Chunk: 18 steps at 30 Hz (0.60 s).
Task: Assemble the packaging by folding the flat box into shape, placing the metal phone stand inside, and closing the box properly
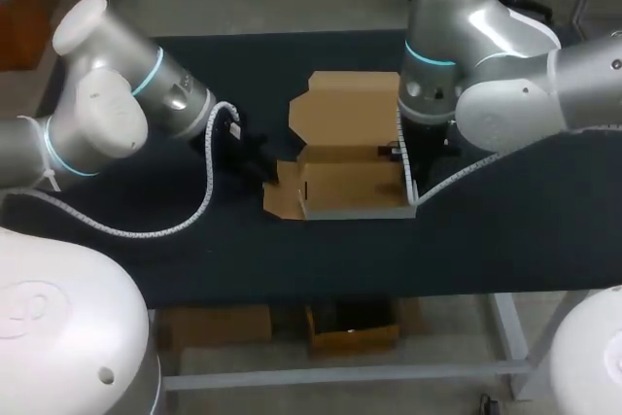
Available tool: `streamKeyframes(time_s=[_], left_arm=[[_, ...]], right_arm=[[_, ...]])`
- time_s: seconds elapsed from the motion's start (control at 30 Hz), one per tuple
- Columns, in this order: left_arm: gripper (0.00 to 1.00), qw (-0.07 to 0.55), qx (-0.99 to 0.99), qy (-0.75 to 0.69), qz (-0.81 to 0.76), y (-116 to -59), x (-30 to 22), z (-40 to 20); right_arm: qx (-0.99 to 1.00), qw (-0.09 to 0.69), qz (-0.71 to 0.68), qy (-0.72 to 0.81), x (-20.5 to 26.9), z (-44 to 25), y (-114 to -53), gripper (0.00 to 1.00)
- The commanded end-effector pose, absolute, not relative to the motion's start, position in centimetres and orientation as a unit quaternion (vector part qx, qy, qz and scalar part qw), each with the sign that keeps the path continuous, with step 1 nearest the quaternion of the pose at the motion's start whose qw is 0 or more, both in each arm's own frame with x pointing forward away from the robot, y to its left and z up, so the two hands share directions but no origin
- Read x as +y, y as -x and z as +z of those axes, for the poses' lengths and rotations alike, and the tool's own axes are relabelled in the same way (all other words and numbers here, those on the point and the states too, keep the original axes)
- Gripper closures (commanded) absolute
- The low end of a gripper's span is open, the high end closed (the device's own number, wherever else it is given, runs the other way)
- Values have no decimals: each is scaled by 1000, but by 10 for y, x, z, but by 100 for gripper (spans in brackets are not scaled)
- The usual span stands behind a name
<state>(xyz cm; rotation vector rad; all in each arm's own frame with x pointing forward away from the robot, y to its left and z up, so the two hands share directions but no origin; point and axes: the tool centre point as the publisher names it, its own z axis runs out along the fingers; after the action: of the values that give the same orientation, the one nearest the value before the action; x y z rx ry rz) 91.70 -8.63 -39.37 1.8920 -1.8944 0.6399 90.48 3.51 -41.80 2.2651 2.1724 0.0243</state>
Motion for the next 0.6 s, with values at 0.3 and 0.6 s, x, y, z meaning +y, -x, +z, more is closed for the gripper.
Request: streamKeyframes(time_s=[0.3,0.6], left_arm=[[100,128,-678,-705,165,-911,-110,-377],[100,52,-682,-717,134,-905,-131,-370]], right_arm=[[692,1,7,-722,35,-418,-905,100],[692,1,7,-722,35,-418,-905,100]])
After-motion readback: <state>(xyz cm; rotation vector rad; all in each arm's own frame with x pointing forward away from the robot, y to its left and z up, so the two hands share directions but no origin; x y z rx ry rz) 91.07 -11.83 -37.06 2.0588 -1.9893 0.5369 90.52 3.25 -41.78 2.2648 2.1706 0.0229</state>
